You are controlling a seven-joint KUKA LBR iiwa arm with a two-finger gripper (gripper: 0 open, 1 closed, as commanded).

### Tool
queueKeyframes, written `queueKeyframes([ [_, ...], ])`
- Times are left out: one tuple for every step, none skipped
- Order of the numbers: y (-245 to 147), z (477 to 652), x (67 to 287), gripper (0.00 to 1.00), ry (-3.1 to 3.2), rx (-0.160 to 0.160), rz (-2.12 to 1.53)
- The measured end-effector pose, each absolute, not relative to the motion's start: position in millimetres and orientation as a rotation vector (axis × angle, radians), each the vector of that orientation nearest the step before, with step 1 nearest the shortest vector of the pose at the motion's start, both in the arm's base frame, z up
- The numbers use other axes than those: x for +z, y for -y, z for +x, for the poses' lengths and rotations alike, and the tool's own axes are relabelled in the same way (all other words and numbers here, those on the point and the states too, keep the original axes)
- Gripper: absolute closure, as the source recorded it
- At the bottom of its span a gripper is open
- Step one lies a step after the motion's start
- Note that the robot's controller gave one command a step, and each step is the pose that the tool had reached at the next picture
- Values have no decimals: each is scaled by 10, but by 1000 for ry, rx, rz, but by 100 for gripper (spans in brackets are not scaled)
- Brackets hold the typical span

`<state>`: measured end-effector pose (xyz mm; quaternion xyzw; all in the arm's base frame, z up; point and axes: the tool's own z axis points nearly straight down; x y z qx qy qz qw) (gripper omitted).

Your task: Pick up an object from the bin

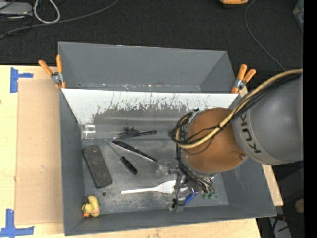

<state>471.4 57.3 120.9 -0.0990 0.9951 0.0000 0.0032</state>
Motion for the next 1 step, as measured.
queueKeyframes([
  [-608,4710,745,0,-3108,6,-202],
])
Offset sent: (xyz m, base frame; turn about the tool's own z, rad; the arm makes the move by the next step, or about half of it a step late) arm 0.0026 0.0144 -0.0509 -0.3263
